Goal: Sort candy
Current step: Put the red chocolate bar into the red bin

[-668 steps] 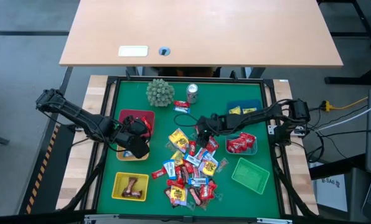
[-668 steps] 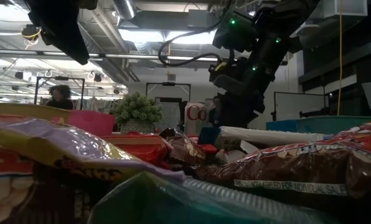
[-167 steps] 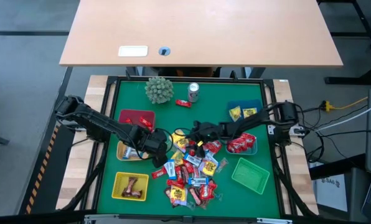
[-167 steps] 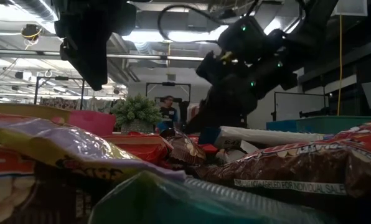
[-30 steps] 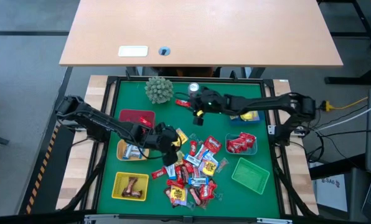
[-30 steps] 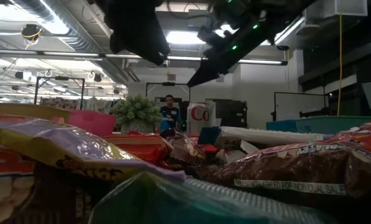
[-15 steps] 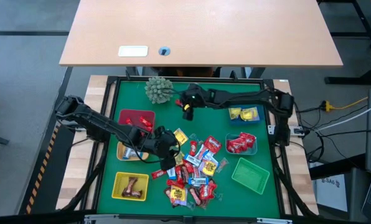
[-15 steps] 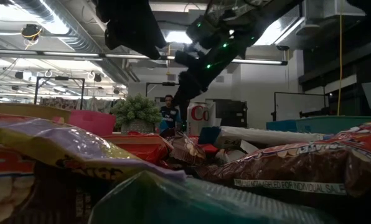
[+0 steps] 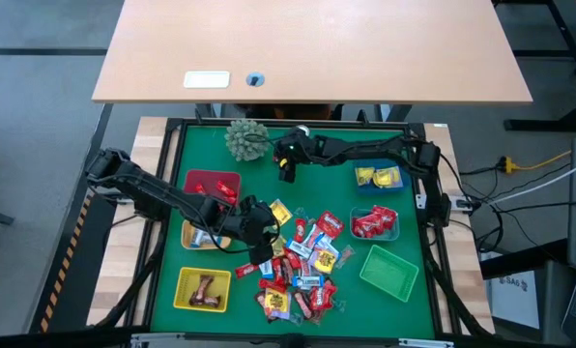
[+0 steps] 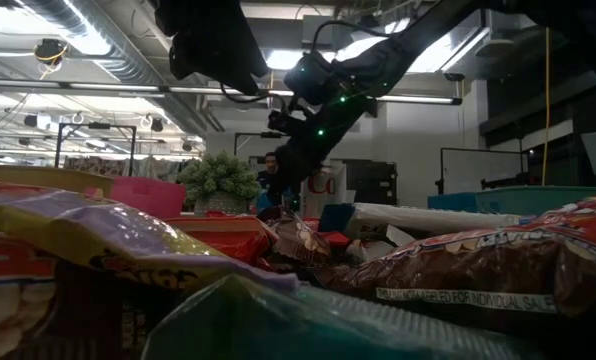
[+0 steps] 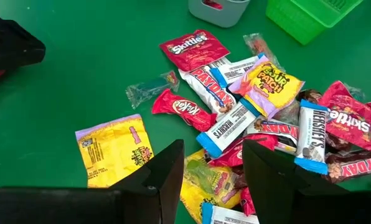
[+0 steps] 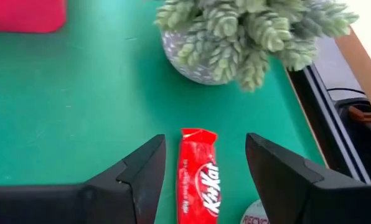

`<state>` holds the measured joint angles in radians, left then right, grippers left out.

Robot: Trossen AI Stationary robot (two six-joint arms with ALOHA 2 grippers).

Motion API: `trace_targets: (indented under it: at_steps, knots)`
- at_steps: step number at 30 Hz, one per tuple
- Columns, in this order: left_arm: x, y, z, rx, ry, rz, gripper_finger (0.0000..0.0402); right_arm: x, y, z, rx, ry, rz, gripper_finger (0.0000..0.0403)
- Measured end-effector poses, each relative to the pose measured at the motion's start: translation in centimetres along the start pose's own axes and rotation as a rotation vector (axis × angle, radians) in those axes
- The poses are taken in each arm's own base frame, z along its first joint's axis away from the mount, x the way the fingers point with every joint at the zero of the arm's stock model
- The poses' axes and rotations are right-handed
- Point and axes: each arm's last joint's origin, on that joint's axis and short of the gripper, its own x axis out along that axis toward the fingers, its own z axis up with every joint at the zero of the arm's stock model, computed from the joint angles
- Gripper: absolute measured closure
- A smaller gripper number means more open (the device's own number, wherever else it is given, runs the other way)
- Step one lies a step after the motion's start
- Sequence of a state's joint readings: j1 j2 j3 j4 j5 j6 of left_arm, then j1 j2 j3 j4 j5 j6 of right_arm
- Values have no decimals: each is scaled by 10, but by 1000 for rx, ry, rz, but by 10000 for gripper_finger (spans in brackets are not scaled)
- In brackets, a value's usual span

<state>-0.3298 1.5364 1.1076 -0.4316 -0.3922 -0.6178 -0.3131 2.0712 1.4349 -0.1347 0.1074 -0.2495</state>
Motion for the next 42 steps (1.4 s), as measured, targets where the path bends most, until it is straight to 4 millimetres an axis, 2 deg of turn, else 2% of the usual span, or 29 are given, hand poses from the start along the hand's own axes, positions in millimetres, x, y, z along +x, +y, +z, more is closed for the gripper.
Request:
trace_targets:
  at_steps: [12,22,25,32,42]
  knots:
    - [0,1,0,0,-10,16,253,1,2,-3,-3,24,11,182]
    - [0,1,0,0,-11,16,253,1,33,-3,-89,40,86,182]
    - [0,1,0,0,-11,16,253,-1,32,0,-86,22,74,182]
    - [0,1,0,0,-11,16,253,0,21,-7,-19,89,18,182]
    - [0,1,0,0,-10,16,253,9,23,-19,29,177,-12,182]
